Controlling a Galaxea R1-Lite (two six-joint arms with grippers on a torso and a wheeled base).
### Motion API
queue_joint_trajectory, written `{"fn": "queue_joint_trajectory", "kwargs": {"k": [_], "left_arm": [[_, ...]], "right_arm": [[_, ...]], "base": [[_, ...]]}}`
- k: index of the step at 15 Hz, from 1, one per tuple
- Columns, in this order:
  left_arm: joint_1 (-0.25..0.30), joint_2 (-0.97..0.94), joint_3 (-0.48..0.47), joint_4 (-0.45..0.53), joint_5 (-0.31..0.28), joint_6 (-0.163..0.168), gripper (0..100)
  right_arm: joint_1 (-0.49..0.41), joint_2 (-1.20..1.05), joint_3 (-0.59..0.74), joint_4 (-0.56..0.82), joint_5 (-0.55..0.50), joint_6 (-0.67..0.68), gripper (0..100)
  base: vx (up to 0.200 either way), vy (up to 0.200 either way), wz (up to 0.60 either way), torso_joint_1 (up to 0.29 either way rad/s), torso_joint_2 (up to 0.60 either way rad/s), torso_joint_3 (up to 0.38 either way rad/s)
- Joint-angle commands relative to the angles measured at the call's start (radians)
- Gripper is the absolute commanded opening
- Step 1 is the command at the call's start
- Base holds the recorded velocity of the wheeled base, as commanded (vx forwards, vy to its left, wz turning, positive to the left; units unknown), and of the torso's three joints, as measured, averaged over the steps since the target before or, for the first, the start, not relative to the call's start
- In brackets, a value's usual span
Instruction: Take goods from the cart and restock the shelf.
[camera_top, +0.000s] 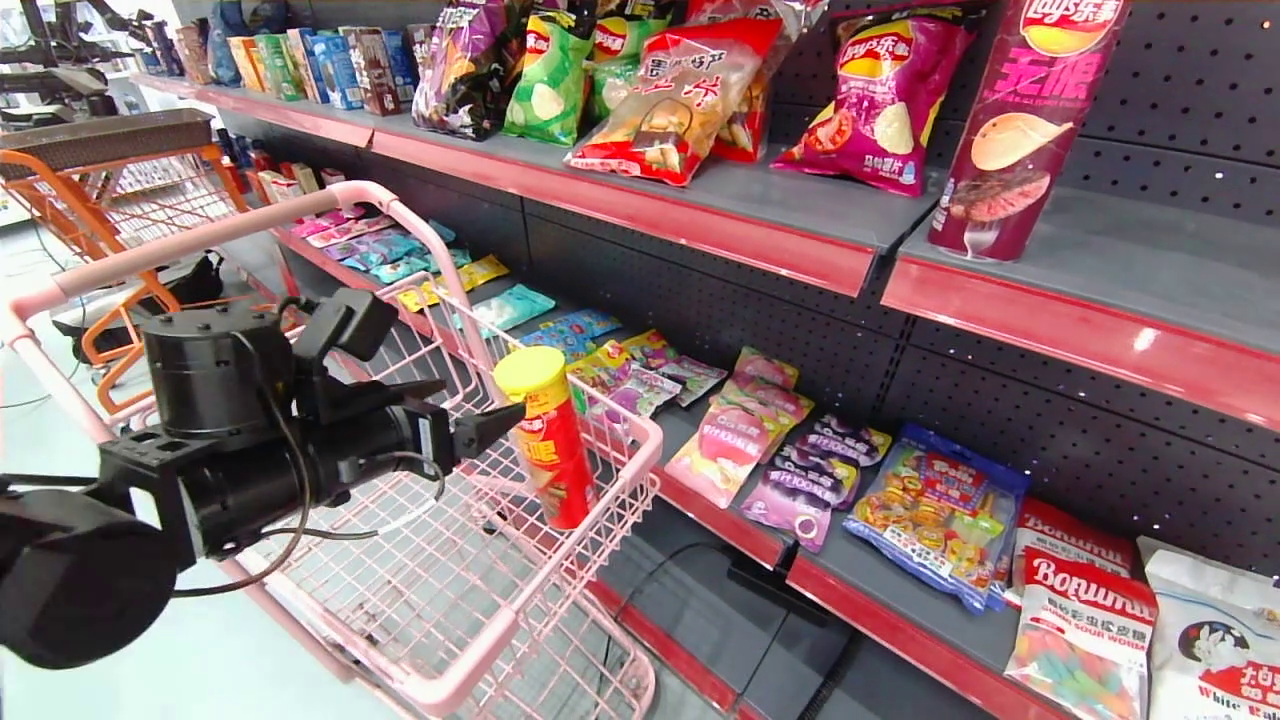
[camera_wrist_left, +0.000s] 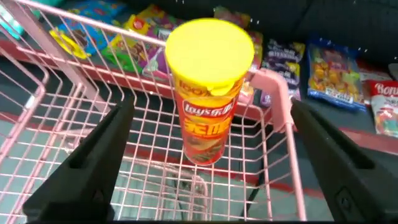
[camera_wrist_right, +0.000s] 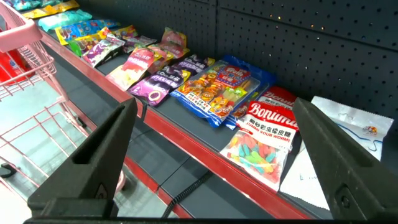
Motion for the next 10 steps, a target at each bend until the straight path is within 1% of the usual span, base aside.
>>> {"fn": "queue_joint_trajectory", "kwargs": {"k": [1, 5, 6, 7, 8, 10], "left_arm": [[-0.005, 0.119, 0.000, -0.053, -0.004, -0.001, 100], [-0.005, 0.244, 0.001, -0.210, -0.011, 0.004, 100], [-0.005, 0.254, 0.001, -0.221, -0.011, 0.007, 100], [-0.008, 0.280, 0.001, -0.251, -0.013, 0.022, 100], [-0.008, 0.299, -0.002, -0.268, -0.013, 0.029, 100], [-0.008, 0.330, -0.017, -0.299, -0.014, 0.035, 100]], "right_arm": [[0.000, 0.000, 0.000, 0.000, 0.000, -0.001, 100], [0.000, 0.000, 0.000, 0.000, 0.000, -0.001, 100], [0.000, 0.000, 0.000, 0.000, 0.000, -0.001, 100], [0.000, 0.000, 0.000, 0.000, 0.000, -0.001, 100], [0.000, 0.000, 0.000, 0.000, 0.000, -0.001, 100], [0.000, 0.000, 0.000, 0.000, 0.000, -0.001, 100]], "base": [[0.000, 0.000, 0.00, 0.000, 0.00, 0.000], [0.000, 0.000, 0.00, 0.000, 0.00, 0.000], [0.000, 0.000, 0.00, 0.000, 0.00, 0.000], [0.000, 0.000, 0.00, 0.000, 0.00, 0.000], [0.000, 0.000, 0.00, 0.000, 0.00, 0.000], [0.000, 0.000, 0.00, 0.000, 0.00, 0.000]]}}
